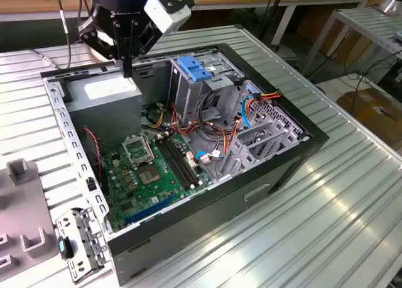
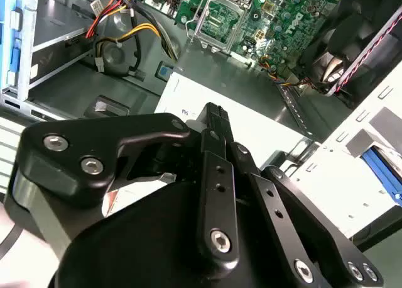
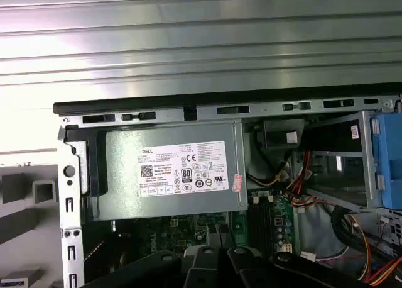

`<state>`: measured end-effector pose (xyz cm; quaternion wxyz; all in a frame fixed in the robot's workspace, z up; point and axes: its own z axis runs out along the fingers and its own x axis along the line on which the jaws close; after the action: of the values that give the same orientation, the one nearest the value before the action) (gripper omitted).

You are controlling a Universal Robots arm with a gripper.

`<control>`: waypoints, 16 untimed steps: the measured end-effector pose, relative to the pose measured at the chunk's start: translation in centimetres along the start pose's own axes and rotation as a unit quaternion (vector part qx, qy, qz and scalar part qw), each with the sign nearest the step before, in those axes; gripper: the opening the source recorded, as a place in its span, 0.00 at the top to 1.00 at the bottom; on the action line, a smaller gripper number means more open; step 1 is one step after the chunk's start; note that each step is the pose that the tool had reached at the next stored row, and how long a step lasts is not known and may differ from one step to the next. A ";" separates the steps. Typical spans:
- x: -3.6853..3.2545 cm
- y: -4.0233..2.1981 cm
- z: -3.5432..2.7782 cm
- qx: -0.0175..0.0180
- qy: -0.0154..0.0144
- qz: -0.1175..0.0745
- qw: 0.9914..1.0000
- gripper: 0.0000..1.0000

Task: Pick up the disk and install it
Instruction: 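Reach for the disk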

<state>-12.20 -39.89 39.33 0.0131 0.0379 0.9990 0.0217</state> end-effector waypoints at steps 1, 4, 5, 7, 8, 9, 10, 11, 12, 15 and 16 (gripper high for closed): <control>0.00 0.00 0.00 0.000 0.000 0.000 1.000 0.89; 0.06 0.00 -0.01 0.000 0.000 0.000 1.000 0.89; 0.12 -0.01 0.00 0.000 0.000 0.000 1.000 0.89; 0.34 -0.02 -0.01 0.000 0.000 0.000 1.000 0.89; 0.41 -0.03 -0.01 0.000 0.000 0.000 1.000 0.89; 0.50 -0.04 -0.01 0.000 0.000 0.000 1.000 0.89; 0.55 -0.04 -0.02 0.000 0.000 0.000 1.000 0.89; 0.66 -0.05 -0.02 0.000 0.000 0.000 1.000 0.89; 0.72 -0.05 -0.02 0.000 0.000 0.000 1.000 0.89; 0.94 -0.07 -0.02 0.000 0.000 0.000 1.000 0.89; 1.03 -0.08 -0.03 0.000 0.000 0.000 1.000 0.89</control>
<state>-13.23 -39.89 39.33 0.0130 0.0379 0.9990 0.0217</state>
